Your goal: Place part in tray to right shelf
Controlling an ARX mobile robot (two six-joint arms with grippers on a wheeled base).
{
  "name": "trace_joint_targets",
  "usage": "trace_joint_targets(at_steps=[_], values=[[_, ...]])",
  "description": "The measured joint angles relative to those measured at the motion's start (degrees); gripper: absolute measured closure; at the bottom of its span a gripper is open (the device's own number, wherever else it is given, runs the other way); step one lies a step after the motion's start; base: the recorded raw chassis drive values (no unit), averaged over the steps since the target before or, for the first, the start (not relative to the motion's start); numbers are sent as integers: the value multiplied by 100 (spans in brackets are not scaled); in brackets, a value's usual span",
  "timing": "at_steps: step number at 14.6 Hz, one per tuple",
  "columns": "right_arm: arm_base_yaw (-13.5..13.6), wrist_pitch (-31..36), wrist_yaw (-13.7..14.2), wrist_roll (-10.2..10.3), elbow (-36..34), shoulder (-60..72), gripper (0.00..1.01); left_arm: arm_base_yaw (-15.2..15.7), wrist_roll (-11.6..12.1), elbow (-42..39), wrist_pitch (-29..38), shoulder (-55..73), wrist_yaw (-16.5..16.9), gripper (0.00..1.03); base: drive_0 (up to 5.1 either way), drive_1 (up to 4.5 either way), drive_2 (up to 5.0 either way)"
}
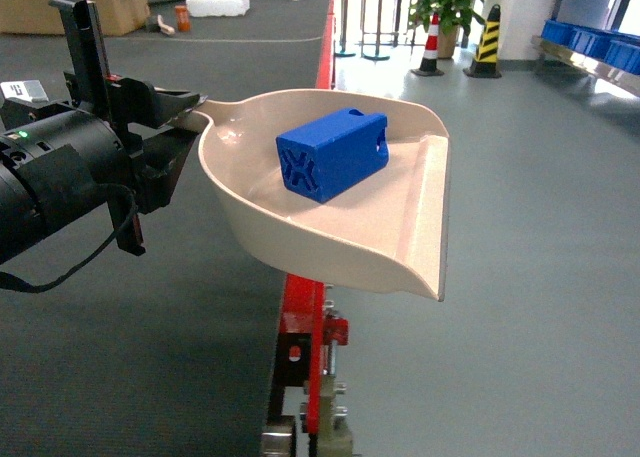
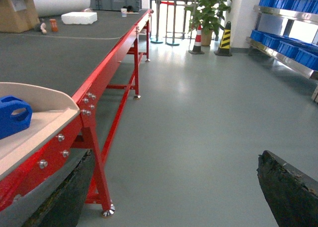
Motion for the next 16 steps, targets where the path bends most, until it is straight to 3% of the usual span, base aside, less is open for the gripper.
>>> trace_joint_targets(at_steps=[10,16], values=[[0,-20,0,0,0,2,3,15,20,0,-11,0,-15,86,473,-92,-374],[0,0,-2,0,0,-2,3,22,37,-7,-26,-9,2,86,499,-242,-242]])
